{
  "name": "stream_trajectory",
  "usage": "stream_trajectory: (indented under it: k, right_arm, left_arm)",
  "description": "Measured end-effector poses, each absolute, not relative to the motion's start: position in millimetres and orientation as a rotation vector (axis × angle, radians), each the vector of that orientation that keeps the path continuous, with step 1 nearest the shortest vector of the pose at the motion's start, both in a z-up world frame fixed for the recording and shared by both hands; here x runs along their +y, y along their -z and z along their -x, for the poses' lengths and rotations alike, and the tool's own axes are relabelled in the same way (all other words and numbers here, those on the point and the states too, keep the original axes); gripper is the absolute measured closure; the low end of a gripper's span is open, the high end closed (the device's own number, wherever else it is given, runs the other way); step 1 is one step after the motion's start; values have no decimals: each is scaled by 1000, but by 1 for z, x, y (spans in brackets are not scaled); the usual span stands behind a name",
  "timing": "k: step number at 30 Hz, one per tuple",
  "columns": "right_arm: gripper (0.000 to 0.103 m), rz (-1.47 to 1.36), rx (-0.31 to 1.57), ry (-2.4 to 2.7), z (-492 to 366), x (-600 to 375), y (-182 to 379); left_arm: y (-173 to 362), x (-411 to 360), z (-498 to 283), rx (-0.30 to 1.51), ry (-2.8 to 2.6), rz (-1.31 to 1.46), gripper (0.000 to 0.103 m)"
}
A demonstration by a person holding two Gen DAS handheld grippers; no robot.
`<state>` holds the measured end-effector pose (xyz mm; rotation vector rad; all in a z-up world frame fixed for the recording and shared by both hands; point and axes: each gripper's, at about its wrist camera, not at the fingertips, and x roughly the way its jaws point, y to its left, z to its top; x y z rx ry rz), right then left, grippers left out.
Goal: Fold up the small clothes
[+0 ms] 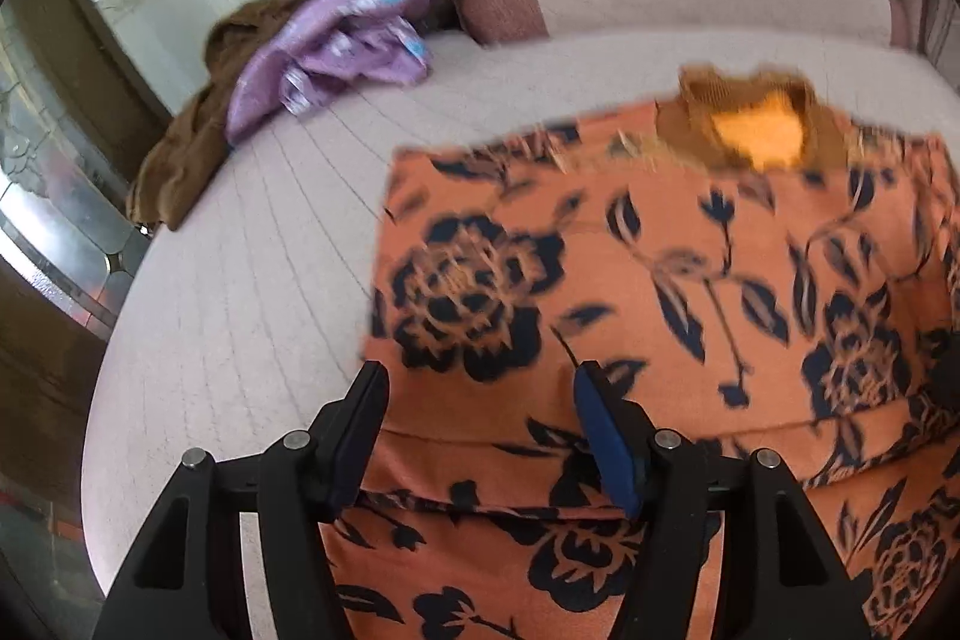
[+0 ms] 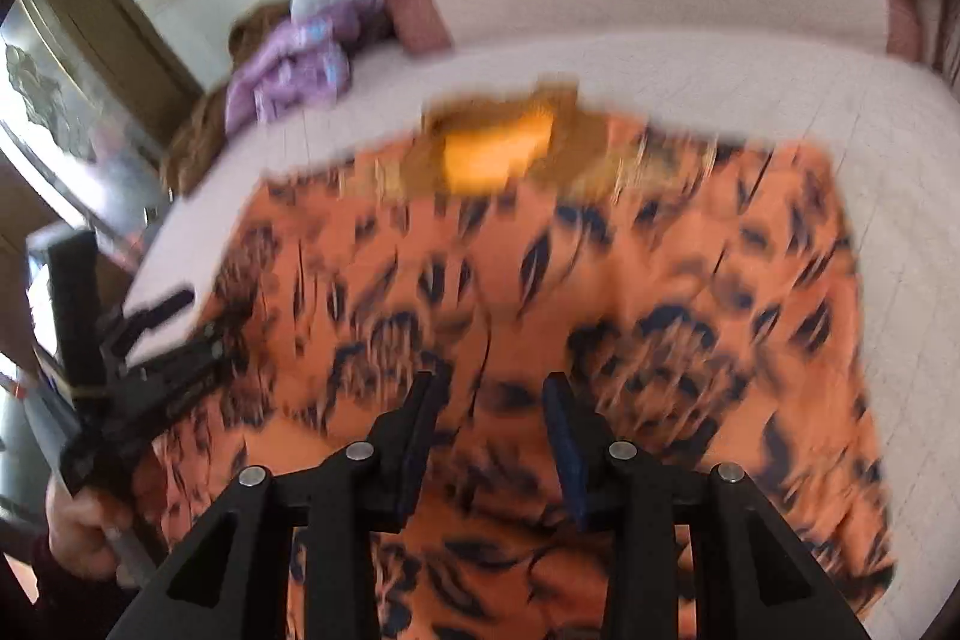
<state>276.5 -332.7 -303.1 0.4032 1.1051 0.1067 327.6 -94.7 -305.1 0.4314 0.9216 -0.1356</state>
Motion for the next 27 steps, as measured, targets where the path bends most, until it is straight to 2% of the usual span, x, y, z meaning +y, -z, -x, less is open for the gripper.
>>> stream_trajectory:
  k: [8,17,20,21,23,27]
  right_arm:
    - [62,-388,1101,-117,-283,-334,306]
    - [61,-443,1023,-86,-247,-363,272]
    - [60,-492,992,-51,-222,-378,262]
    - [59,-519,979,-42,-213,-382,259]
    - [49,-560,948,-21,-194,-391,254]
    - [46,-616,888,44,-132,-413,257]
  left_arm:
    - [303,-94,-330,910,135,-426,37]
    - [277,-71,-305,828,116,-403,36]
    - [268,-48,-287,830,97,-346,31]
    - [266,-40,-282,832,89,-322,28]
    - [261,-17,-267,828,69,-258,27]
    - [270,24,-221,836,-4,-202,25]
